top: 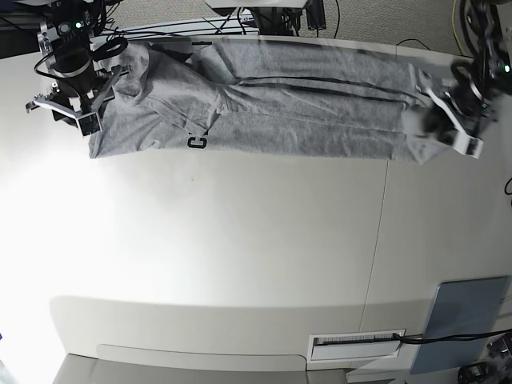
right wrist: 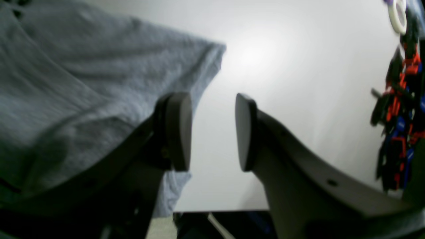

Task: Fold the T-shirt properly
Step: 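Grasp the shirt end near the left gripper and fold it toward the middle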

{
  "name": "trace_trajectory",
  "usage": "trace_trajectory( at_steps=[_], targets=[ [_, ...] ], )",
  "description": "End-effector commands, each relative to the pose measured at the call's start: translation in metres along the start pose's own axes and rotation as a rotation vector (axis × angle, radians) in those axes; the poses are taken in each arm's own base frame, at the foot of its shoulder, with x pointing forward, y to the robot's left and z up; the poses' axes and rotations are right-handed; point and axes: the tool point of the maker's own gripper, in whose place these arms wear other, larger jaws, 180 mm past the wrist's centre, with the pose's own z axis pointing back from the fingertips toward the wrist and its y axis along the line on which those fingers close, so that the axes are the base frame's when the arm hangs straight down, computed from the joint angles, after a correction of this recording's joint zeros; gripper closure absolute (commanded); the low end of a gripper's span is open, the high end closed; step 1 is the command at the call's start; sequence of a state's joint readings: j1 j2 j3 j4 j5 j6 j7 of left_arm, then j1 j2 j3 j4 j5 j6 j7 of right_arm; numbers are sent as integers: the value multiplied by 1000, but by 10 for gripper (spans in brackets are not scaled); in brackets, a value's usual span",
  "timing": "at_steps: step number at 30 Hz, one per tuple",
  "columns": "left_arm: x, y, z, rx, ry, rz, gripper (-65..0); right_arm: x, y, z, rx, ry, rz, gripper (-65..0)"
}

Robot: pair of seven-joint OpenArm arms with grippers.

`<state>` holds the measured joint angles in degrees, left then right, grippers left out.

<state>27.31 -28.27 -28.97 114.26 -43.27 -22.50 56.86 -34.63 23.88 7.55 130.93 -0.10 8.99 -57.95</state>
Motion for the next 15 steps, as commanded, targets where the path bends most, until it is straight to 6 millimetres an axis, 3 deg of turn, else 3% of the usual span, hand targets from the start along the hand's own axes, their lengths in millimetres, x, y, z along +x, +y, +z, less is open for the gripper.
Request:
trace_trajectory(
  at_steps=[1, 5, 10, 15],
  targets=[
    [13, -15, 6, -47, -52, -12, 0, 8, -9, 0, -32, -33, 8, -221],
    [23, -69, 4, -201, -125, 42, 0, 12, -13, -4, -42, -40, 2, -221],
    [11, -141, -20, -370, -96, 54, 0, 18, -16, -5, -52, -58, -3, -221],
    [22, -189, -43, -387, -119, 60, 0, 18, -17, -5, -53, -57, -3, -221]
  ],
)
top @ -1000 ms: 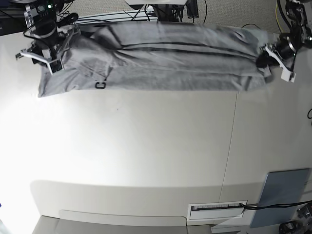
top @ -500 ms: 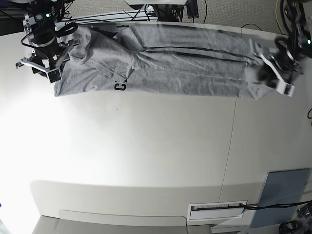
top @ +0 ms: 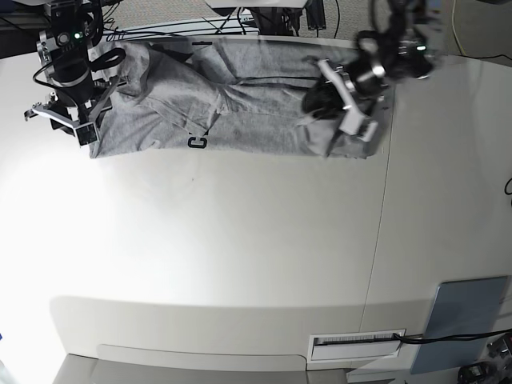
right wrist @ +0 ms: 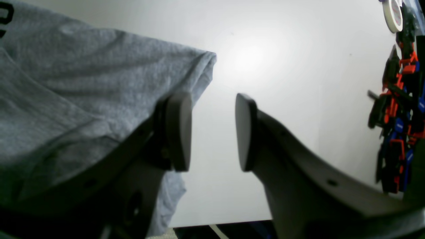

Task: Fold the T-shirt properly
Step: 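Grasp the shirt end near the left gripper and fold it toward the middle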

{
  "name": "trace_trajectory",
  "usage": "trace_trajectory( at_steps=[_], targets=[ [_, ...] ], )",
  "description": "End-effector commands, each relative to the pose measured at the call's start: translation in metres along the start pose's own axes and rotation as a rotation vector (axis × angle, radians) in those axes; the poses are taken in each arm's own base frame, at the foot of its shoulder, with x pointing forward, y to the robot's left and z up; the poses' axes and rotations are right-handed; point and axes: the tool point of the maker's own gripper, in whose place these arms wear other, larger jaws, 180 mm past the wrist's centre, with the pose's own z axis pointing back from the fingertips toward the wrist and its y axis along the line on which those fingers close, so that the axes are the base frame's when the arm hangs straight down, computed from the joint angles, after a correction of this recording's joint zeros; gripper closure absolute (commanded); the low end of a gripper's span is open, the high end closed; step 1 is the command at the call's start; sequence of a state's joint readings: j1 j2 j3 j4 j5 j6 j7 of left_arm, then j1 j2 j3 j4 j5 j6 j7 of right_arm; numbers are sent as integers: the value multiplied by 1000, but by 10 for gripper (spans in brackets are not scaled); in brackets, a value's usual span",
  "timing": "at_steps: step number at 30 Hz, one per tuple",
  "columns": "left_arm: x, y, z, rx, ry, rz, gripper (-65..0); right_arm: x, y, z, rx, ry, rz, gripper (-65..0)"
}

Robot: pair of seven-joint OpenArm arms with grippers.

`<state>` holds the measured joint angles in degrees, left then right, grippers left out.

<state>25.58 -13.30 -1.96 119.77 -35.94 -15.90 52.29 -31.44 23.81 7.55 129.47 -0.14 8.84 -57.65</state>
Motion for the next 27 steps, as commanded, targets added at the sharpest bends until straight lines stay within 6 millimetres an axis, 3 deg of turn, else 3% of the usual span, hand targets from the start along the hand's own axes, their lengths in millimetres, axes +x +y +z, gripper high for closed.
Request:
trace_trajectory(
  at_steps=[1, 4, 8, 14, 15, 17, 20, 23, 27],
  targets=[
    [17, -12, -4, -23, -57, -14, 0, 7, -8, 3, -28, -28, 16, -221],
    [25, -29, -21, -36, -71, -35, 0, 7, -8, 3, -27, -29, 15, -221],
    [20, -48, -38, -79, -43, -50, 0, 7, -8, 3, -30, -25, 17, -221],
    [17, -58, -47, -117, -39, -42, 0, 7, -9, 3, -31, -27, 17, -221],
    [21, -59, -47, -124, -53, -37, -29, 7, -9, 3, -31, -27, 17, -221],
    [30, -66, -47, -163, -81, -18, -157, 7, -9, 3, -31, -29, 16, -221],
    [45, -94, -42, -313, -141, -35, -314, 7, -9, 3, -31, -29, 17, -221],
    [58, -117, -32, -449, -200, -57, -330, 7, -9, 3, -31, -29, 16, -221],
    [61, -115, -33, -445, -196, -83, -330, 7, -9, 3, -35, -26, 19, -221]
  ],
)
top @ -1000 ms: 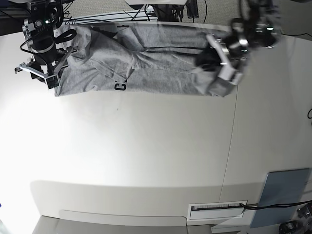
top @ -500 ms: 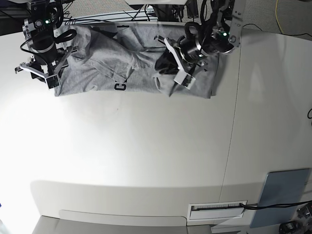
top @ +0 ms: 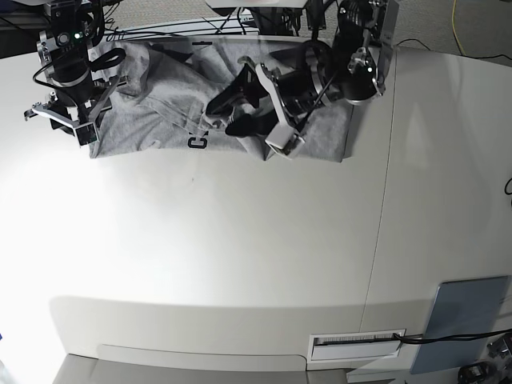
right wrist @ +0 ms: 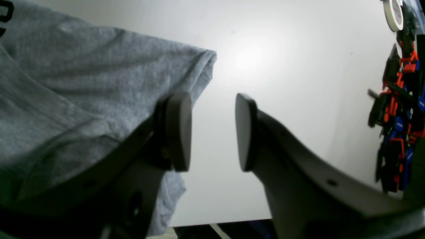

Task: Fold the T-shirt properly
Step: 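Grasp the shirt end near the left gripper and fold it toward the middle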

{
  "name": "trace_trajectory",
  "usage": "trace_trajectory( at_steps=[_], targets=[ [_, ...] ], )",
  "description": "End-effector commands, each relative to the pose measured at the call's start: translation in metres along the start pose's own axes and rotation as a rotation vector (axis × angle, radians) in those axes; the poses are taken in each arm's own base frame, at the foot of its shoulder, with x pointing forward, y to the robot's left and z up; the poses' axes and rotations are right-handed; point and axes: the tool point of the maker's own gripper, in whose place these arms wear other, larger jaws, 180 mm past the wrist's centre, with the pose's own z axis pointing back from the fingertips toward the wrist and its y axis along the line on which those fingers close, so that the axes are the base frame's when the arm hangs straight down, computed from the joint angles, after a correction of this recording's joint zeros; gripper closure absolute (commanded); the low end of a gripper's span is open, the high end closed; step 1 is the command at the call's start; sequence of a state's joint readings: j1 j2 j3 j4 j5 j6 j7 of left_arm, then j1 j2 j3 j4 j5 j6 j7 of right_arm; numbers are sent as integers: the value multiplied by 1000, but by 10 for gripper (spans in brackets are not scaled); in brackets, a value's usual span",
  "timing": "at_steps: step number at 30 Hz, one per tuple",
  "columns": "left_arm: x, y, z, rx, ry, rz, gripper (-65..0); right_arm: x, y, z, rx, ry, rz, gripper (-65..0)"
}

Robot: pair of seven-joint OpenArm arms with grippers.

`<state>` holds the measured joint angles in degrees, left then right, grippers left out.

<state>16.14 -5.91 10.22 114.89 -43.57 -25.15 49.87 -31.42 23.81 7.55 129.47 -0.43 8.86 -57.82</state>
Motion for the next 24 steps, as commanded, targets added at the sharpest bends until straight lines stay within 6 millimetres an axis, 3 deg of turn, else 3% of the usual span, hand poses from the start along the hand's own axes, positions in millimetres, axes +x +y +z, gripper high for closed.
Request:
trace_trajectory(
  at_steps=[1, 4, 8, 13, 24],
  targets=[
    [7, -3, 2, -8, -16, -18, -330, 7, -9, 3, -33, -28, 17, -221],
    [-12, 3, 14, -6, 95, -88, -330, 7, -9, 3, -34, -27, 18, -221],
    [-36, 11, 44, 16, 238, -205, -330, 7, -9, 3, -33, -29, 17, -221],
    [-49, -14, 65, -37, 274, -310, -328, 9, -9, 3, -33, -38, 17, -221],
    [-77, -12, 45, 111, 345, -625, -328, 7, -12, 4, -61, -40, 30, -221]
  ],
)
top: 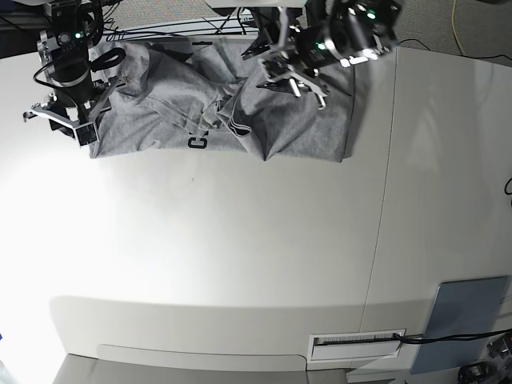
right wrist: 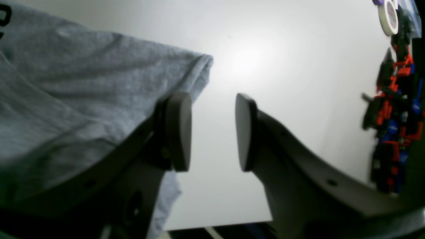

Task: Fold the T-shirt properly
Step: 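Grasp the shirt end near the left gripper and fold it toward the middle, then grasp the shirt end near the right gripper and fold it inward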

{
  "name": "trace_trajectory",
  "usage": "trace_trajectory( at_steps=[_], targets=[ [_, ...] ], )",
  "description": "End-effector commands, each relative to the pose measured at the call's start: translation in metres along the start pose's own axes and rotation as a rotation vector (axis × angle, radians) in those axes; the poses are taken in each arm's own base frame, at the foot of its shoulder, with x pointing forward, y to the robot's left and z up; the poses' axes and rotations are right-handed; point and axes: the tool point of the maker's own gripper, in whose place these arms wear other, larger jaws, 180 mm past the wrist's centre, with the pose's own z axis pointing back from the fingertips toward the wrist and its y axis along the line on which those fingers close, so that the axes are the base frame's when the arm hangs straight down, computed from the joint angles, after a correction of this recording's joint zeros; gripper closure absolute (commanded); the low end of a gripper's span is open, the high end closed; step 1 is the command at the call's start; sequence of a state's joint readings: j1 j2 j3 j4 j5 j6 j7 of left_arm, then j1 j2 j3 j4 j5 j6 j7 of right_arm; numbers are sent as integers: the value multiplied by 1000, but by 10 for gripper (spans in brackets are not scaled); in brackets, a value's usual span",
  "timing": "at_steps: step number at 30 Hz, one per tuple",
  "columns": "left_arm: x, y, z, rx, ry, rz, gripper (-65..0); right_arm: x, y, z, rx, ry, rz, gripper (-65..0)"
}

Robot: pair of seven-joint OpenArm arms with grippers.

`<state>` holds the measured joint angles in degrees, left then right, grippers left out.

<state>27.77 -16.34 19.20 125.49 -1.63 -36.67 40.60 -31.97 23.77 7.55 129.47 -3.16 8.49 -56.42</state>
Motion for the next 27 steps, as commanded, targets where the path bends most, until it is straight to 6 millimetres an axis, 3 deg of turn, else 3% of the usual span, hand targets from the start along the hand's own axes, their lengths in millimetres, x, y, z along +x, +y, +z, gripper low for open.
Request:
trace_trajectory(
  at_steps=[1, 5, 9, 18, 21, 24, 27],
  targets=[
    [5, -5, 1, -4, -21, -24, -324, 5, -9, 4, -38, -24, 10, -221],
    [-14, -20, -6, -5, 60, -145, -313, -6, -16, 6, -89, 7, 25, -221],
    [-28, -22, -7, 45, 114, -234, -313, -9, -21, 7, -121, 18, 32, -221],
    [-64, 11, -8, 188, 233, -224, -308, -9, -22, 7, -124, 18, 31, -221],
    [-77, 18, -7, 199, 267, -213, -218, -8, -22, 7, -124, 17, 31, -221],
    [-79, 20, -7, 201, 267, -197, -11, -8, -22, 7, -124, 15, 31, -221],
    [-67, 16, -10, 193, 198, -143, 0, -7, -22, 7, -124, 12, 31, -221]
  ],
)
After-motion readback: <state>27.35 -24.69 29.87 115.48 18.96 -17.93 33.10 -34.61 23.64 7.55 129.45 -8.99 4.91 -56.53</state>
